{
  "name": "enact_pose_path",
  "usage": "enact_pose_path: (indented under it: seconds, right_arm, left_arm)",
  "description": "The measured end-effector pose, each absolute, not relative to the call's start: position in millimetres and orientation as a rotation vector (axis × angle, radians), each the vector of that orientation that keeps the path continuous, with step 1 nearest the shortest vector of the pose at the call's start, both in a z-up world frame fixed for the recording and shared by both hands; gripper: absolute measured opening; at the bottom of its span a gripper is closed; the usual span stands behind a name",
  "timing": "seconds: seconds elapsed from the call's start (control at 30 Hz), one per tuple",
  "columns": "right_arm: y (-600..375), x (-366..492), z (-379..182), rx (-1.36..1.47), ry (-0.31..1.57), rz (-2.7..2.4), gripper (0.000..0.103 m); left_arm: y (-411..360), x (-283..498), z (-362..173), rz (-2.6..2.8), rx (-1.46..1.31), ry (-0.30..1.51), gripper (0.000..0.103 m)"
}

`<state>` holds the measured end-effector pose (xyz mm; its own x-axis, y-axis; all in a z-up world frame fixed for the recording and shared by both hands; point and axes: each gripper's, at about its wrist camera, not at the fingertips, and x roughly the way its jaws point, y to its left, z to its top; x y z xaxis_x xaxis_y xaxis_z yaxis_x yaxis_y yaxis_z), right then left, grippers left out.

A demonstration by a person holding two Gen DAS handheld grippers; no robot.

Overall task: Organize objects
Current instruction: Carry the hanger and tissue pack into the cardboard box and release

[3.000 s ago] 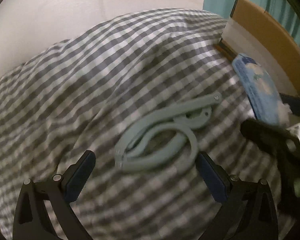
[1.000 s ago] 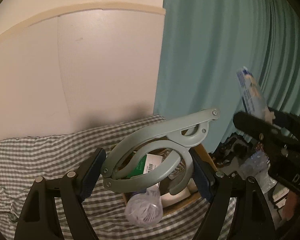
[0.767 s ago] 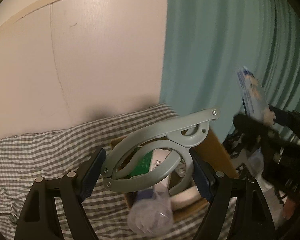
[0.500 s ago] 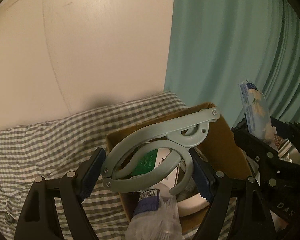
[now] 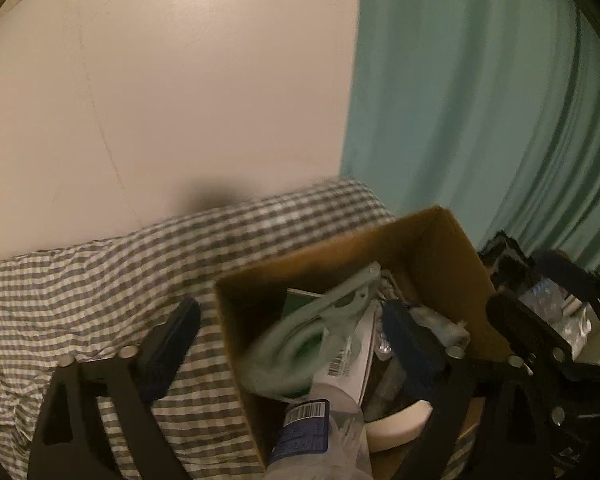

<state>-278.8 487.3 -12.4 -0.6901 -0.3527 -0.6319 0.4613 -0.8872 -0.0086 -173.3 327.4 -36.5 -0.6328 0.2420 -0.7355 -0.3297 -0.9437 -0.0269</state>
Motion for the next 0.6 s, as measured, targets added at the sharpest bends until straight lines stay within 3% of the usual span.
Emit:
enact_pose_path:
  seconds: [0.37, 0.6]
  right_arm:
    - [478, -247, 16, 0.768, 0.322, -2.597, 0.082]
    - [478, -193, 43, 0.649, 0.246, -2.67, 0.083]
  left_arm:
    - [293, -142, 10, 2.643, -1.041, 0.142, 0.099]
    - [241, -91, 64, 2.74, -0.85, 0.206, 0.099]
